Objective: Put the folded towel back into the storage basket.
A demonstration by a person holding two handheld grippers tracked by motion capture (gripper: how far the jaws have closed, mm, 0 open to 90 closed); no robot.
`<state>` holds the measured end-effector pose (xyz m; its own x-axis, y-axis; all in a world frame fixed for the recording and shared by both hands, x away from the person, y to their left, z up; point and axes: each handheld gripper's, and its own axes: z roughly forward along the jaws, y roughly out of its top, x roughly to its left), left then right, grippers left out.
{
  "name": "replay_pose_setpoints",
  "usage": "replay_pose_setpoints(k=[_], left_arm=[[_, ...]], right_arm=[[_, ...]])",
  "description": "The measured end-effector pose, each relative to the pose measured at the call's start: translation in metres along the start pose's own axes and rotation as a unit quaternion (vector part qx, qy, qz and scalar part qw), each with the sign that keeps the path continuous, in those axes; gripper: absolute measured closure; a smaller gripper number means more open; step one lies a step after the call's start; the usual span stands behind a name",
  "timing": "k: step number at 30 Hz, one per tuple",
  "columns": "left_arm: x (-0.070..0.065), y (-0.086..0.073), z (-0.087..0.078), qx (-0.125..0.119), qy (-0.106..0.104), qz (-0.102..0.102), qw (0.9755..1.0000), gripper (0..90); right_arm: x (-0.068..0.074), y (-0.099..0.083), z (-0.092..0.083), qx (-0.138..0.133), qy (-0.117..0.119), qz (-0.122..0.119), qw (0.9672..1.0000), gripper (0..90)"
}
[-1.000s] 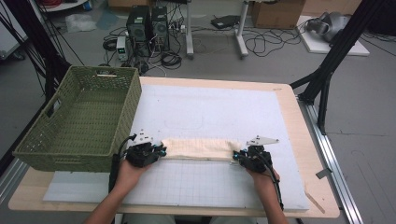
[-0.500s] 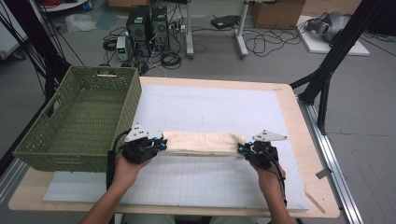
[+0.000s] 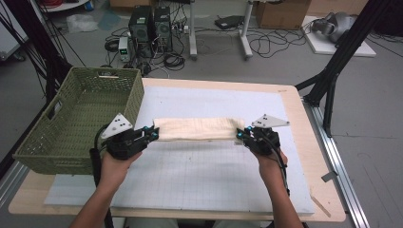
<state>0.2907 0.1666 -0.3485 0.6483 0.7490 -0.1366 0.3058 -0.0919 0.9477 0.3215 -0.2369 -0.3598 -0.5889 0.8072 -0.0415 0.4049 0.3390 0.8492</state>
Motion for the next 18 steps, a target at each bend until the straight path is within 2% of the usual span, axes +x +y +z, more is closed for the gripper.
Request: replay_pose_setpoints(k=[8,18], left_arm=[[0.008,0.009,-0.022,-0.026,0.021,-0.006,0.9994,81.7],[0.016,0.015,-0.048,-0.049,0.043,-0.010,0.9978,81.7]], right_arm=[[0.008,0.035,0.012,-0.011,0.007,-0.028,0.9995,80.6],[0.020,0.060,0.025,-0.033,0.022,-0.048,0.9980,80.7]])
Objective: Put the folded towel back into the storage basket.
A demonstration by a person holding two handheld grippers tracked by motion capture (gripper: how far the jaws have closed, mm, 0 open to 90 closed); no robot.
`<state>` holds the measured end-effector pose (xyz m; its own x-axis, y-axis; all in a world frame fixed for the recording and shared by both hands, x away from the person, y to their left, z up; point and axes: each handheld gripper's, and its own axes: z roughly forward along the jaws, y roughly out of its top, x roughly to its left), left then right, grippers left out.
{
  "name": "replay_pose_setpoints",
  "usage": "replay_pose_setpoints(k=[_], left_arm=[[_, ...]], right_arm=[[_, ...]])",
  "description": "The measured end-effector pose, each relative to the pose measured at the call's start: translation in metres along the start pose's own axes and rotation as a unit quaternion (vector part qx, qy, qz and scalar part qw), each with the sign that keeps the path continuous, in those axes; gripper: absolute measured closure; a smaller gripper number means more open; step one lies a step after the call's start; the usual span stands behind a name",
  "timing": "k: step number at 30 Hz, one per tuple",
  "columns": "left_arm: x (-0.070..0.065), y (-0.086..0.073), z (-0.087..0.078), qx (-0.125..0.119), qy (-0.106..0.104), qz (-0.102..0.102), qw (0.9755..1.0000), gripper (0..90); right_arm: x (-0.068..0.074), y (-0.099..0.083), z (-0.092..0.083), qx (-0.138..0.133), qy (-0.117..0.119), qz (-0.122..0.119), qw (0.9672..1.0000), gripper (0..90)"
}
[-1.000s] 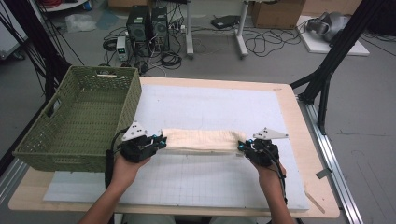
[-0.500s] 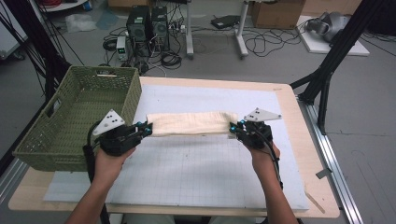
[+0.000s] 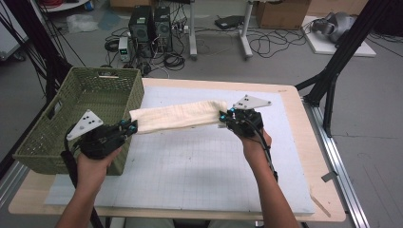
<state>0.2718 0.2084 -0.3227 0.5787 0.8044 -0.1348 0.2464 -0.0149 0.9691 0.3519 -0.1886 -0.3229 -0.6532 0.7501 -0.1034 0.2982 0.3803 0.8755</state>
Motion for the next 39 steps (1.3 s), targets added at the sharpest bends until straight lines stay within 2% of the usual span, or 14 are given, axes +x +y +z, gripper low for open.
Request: replay_pose_setpoints(k=[9,20,26,39], left_arm=[[0.008,0.004,-0.017,-0.016,0.021,-0.005,0.9996,81.7],[0.022,0.007,-0.039,-0.032,0.053,-0.007,0.9981,81.7],[0.032,0.009,-0.053,-0.044,0.072,-0.015,0.9963,81.7],[0.049,0.007,-0.083,-0.061,0.115,-0.027,0.9911,81.7]], right_arm=[[0.006,0.022,0.016,-0.011,0.015,-0.014,0.9997,80.7],[0.016,0.057,0.046,-0.022,0.031,-0.038,0.9986,80.7],[0.026,0.079,0.062,-0.024,0.040,-0.053,0.9975,80.7],[0.051,0.111,0.097,-0.030,0.063,-0.079,0.9944,80.7]])
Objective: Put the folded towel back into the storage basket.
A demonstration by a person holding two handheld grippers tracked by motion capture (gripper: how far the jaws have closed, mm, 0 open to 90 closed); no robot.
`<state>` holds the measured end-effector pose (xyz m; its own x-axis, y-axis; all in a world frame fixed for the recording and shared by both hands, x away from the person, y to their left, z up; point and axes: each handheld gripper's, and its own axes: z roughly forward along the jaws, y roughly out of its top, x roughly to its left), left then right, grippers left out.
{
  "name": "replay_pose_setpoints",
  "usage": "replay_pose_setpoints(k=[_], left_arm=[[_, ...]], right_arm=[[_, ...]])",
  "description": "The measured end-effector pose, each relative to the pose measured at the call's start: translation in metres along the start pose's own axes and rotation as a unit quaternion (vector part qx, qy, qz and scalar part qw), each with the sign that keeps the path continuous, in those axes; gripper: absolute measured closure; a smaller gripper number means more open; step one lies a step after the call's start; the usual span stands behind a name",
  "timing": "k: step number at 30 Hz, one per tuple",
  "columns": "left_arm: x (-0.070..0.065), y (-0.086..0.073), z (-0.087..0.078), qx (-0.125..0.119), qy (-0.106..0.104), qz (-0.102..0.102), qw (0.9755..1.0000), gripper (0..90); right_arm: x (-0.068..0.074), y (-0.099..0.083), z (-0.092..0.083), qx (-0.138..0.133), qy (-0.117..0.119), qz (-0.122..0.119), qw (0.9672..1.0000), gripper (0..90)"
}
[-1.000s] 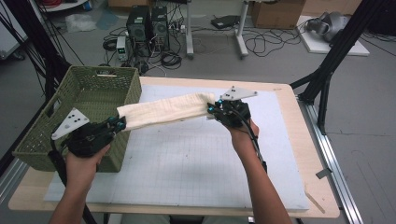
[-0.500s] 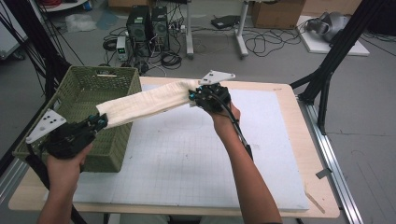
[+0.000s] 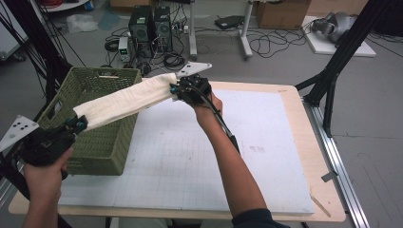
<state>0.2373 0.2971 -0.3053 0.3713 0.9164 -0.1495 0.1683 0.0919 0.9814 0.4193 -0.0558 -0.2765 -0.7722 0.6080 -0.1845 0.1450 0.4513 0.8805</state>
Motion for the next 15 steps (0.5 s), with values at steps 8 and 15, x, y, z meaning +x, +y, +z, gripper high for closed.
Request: replay_pose_setpoints(k=[8,15], left_arm=[[0.008,0.000,-0.010,-0.004,0.022,0.001,0.9998,81.7],[0.017,-0.001,-0.017,-0.009,0.037,-0.007,0.9993,81.7]], right_arm=[[0.006,0.020,0.023,-0.006,0.008,-0.013,0.9999,80.7],[0.012,0.030,0.044,-0.001,0.019,-0.025,0.9995,80.7]])
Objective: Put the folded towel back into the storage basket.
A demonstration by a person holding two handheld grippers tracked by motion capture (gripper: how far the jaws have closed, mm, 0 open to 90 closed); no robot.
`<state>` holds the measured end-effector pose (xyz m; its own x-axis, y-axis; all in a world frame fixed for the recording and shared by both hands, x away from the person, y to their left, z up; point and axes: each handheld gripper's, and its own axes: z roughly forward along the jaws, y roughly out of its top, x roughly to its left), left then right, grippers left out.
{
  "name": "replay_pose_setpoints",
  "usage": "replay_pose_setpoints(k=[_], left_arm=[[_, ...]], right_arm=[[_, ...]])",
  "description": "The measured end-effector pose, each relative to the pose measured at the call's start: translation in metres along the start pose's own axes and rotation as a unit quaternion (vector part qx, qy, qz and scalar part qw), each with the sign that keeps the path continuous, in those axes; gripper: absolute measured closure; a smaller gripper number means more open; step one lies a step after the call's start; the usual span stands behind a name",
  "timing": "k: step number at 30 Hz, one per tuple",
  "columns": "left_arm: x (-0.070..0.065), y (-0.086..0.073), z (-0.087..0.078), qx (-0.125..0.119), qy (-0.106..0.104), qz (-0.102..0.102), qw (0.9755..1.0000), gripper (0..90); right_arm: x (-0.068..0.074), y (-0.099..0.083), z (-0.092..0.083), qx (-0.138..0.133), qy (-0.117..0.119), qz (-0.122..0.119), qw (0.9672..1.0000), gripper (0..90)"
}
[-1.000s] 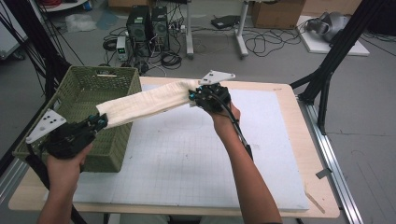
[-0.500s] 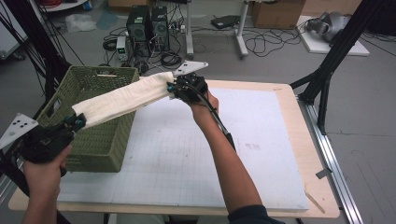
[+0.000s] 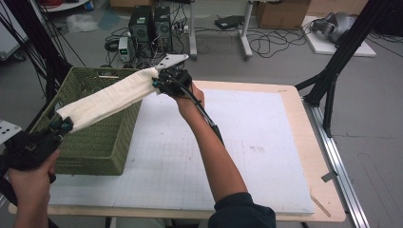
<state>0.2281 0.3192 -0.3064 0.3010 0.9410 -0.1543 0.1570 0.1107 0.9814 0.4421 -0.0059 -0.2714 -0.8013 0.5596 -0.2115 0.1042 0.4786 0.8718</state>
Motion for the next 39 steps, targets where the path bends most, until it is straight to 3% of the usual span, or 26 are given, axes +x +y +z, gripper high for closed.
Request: replay_pose_setpoints(k=[22,39], left_arm=[[0.032,-0.004,-0.024,-0.011,0.048,-0.027,0.9984,81.7],[0.049,-0.005,-0.033,-0.012,0.080,-0.029,0.9963,81.7]], right_arm=[[0.020,0.037,0.061,-0.004,0.033,-0.016,0.9993,80.6],[0.033,0.051,0.098,-0.003,0.052,-0.018,0.9985,80.6]])
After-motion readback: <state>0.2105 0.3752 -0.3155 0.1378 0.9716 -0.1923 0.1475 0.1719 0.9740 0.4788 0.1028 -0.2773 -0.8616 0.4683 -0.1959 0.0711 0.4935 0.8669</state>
